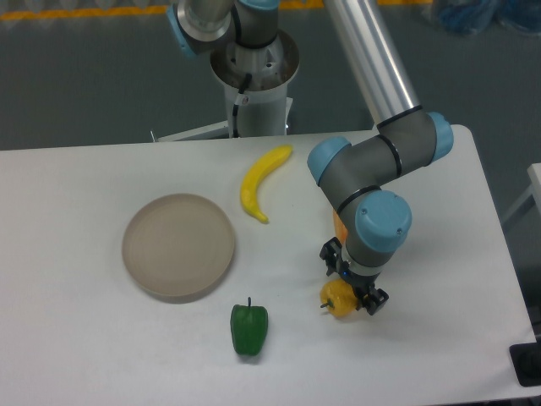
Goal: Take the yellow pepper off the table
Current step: 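Close the gripper around the yellow bell pepper, then lift the held yellow pepper up off the table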
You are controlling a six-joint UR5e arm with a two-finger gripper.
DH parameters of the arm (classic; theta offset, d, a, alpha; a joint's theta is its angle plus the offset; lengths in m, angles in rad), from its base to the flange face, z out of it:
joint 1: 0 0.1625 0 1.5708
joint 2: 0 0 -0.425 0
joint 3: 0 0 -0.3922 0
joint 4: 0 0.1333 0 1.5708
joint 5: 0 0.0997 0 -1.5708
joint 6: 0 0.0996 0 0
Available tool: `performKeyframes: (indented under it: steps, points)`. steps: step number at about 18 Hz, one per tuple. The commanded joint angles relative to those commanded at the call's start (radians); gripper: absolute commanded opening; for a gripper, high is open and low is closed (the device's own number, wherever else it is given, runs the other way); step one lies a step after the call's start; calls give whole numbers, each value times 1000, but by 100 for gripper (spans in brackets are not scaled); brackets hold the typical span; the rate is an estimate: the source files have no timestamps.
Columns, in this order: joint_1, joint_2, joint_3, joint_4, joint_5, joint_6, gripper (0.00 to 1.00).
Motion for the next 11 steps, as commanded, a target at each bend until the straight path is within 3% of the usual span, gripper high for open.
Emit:
performKeyframes:
  steps: [1,4,9,11]
  points:
    - [0,-2,2,0,-2,-6,42]
    - [2,12,8,-5,-5,-8,42]
    - [26,81,15,-20,0,-3,43]
    - [52,98,41,-78,0,8,42]
